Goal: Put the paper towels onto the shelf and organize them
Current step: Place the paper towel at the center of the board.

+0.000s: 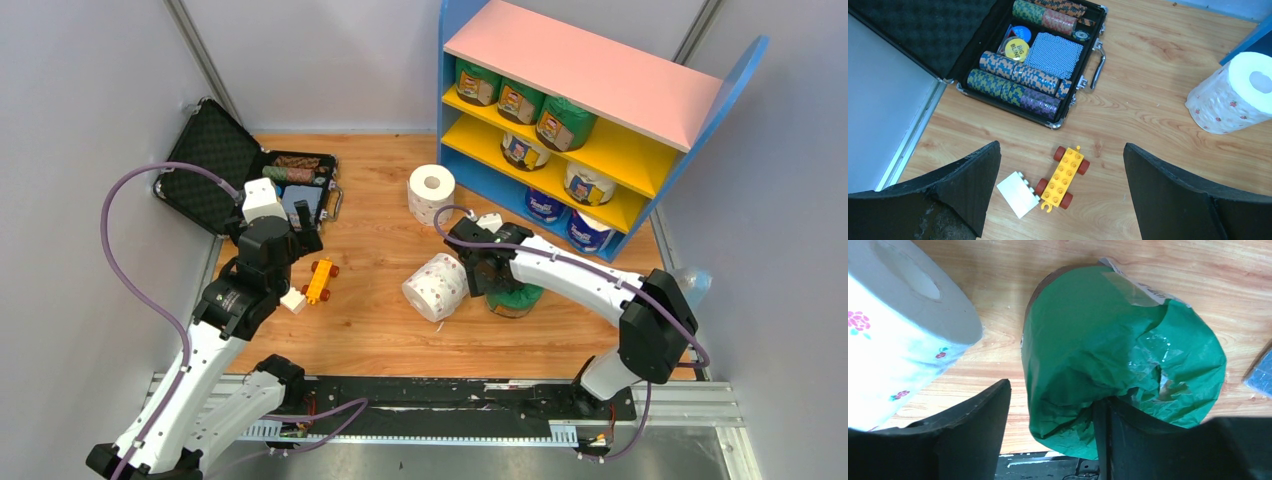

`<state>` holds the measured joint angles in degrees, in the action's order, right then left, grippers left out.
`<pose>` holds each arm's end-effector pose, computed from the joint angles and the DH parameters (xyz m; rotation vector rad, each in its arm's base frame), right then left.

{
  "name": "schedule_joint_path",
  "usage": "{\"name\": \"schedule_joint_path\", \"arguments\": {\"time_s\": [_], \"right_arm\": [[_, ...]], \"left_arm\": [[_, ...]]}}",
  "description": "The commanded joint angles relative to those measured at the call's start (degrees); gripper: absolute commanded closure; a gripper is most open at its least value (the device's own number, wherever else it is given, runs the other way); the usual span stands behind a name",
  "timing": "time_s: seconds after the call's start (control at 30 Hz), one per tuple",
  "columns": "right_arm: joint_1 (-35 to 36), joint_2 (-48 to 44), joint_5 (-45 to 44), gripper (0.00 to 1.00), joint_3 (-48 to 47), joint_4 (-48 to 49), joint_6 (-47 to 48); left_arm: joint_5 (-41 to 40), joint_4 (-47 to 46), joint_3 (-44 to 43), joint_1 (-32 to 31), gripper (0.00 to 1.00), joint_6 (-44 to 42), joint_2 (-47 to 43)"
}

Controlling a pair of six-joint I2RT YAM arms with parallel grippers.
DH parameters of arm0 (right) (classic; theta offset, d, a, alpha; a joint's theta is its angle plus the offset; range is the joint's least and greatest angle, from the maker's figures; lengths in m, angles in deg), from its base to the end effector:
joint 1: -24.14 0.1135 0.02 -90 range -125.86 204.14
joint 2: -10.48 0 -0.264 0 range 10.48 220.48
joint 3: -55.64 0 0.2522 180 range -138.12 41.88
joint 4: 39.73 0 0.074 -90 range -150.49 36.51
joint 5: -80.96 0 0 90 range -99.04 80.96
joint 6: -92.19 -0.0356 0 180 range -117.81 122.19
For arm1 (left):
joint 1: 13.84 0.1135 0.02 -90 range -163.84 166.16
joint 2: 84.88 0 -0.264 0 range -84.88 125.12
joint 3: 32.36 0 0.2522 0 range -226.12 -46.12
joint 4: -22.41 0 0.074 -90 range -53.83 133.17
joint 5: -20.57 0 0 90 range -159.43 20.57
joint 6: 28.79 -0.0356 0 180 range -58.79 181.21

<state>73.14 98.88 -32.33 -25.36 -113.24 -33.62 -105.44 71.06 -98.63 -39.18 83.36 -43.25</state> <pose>0.1940 0.2018 0.2396 -0.2701 2.7265 -0.2700 0.1407 -0.0435 0.3522 -0.3416 1.8759 0.0673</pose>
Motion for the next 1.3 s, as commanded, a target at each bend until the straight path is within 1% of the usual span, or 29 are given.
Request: {"name": "schedule_joint_path", "arguments": {"time_s": [0.0,0.1,0.23,0.33,0.4,0.53,0.77,0.9,1.07,1.27], "right_arm": [[-0.84,0.78,2.79,0.43,-1.38,-0.74,1.10],[-1.09,1.57,3.29,0.47,-0.33,0.57,1.98],[-1.38,3.21,4.00,0.55,0.87,2.39,2.78],[-1.39,3.82,4.80,0.64,0.73,2.59,3.40],[-1.43,3.35,5.25,0.71,0.39,2.33,3.80],[-1.44,0.84,3.05,0.77,-2.29,-1.37,3.79],[-2.14,-3.75,-5.65,0.78,-12.14,-11.29,5.02],[-5.27,-5.50,-9.48,0.79,-18.11,-14.94,7.86],[-10.05,-7.59,-13.38,0.79,-25.48,-15.73,13.69],[-14.39,-7.71,-15.47,0.78,-35.76,-15.66,19.33]], "left_arm": [[-0.06,-1.51,0.21,0.43,0.00,-0.62,-0.61],[-0.18,-1.50,0.22,0.38,0.00,-0.62,-0.67],[-0.14,-1.52,0.28,0.38,0.00,-0.70,-0.60],[-0.02,-1.50,0.32,0.39,0.00,-0.71,-0.51],[-0.02,-1.50,0.31,0.38,0.00,-0.71,-0.42],[-0.13,-1.50,0.30,0.38,0.00,-0.71,-0.41],[-0.11,-1.51,0.30,0.38,0.00,-0.71,-0.25],[-0.26,-1.50,0.30,0.39,0.00,-0.83,-0.27],[-0.36,-1.51,0.30,0.38,0.00,-0.72,-0.36],[0.14,-1.51,0.31,0.39,0.00,-0.64,-0.27]]}}
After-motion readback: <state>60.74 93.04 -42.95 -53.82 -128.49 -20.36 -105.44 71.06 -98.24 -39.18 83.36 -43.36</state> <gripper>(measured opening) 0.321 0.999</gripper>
